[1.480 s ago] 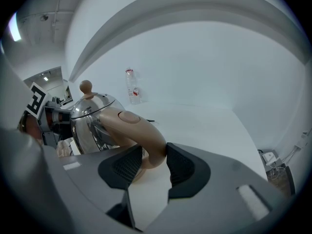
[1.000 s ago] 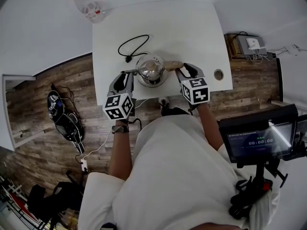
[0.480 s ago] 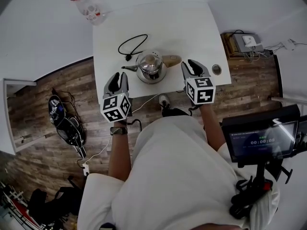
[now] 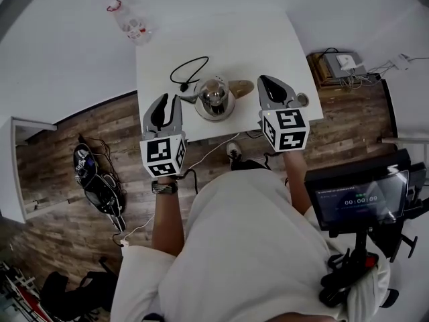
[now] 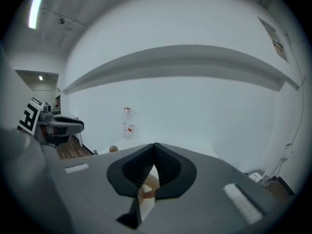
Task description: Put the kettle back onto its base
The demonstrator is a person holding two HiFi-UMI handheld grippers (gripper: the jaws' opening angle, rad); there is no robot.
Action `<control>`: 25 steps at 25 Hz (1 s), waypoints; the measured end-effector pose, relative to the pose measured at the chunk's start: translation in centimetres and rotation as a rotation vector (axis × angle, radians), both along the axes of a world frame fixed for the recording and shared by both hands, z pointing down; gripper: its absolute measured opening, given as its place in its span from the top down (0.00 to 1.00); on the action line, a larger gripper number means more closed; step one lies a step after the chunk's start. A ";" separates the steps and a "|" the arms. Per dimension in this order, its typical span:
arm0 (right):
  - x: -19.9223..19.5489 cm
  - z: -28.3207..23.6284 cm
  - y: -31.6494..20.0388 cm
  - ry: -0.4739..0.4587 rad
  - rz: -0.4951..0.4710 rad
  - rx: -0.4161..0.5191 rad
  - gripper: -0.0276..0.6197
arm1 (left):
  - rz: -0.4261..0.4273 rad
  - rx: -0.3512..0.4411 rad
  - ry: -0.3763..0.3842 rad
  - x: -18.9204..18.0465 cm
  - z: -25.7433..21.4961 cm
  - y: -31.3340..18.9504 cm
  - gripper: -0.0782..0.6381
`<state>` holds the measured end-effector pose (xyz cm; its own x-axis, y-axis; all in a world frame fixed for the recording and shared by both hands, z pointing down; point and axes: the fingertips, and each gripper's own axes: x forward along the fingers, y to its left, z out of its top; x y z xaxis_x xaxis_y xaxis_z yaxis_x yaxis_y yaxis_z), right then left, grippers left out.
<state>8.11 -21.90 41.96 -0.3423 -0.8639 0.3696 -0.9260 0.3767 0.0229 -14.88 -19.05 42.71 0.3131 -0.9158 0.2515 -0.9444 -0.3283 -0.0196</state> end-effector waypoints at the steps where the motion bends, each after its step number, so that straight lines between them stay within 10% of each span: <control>1: -0.3 -1.2 0.1 0.002 -0.009 0.030 0.95 | 0.012 0.030 -0.006 0.3 -1.3 0.0 0.75; 12: -2.4 -11.8 -1.1 0.021 -0.067 0.299 0.95 | 0.084 0.249 -0.056 2.3 -11.9 -1.0 0.75; 25: -2.5 -12.2 -1.1 0.044 -0.066 0.315 0.95 | 0.085 0.296 -0.044 2.9 -12.9 -0.8 0.75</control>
<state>5.63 -22.99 29.79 -0.3915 -0.9144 0.1029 -0.8953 0.4043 0.1872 -11.97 -19.85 29.78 0.3865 -0.9223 -0.0073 -0.9099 -0.3800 -0.1666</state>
